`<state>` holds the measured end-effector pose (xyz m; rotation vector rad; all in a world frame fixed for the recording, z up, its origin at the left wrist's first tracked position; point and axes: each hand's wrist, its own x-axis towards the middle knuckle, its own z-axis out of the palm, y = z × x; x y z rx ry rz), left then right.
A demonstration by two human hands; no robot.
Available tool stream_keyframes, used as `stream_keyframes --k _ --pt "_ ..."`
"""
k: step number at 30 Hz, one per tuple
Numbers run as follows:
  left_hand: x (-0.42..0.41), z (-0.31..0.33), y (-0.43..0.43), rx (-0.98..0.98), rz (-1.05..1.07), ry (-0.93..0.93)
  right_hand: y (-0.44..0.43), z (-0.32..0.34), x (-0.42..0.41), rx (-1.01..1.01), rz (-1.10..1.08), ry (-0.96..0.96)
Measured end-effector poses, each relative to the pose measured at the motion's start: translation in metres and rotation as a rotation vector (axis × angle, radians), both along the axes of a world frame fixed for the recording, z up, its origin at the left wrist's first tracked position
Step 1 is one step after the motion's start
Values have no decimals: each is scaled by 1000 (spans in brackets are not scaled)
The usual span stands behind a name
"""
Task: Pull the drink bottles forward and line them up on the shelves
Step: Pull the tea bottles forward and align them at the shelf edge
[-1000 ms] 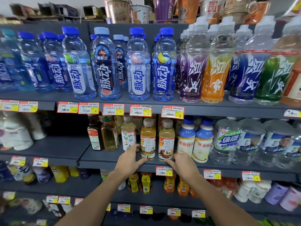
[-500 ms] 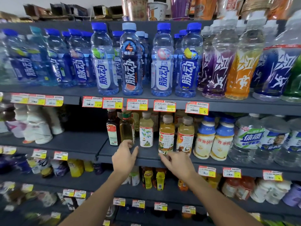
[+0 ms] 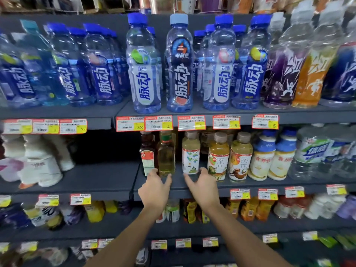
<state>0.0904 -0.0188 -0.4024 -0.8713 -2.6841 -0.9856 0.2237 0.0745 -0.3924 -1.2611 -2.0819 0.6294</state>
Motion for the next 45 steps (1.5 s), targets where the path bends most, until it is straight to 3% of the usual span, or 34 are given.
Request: stream_keyframes --k 11,26,40,45 --pt "5 -2 -1 -33 5 -4 3 10 -36 -26 -207 -162" --pt "24 0 7 20 65 -52 3 4 -7 65 -73 -272" --pt "30 10 27 47 156 -117 9 6 7 49 4 -262" --pt "34 14 43 -24 209 -127 12 6 8 6 22 -251"
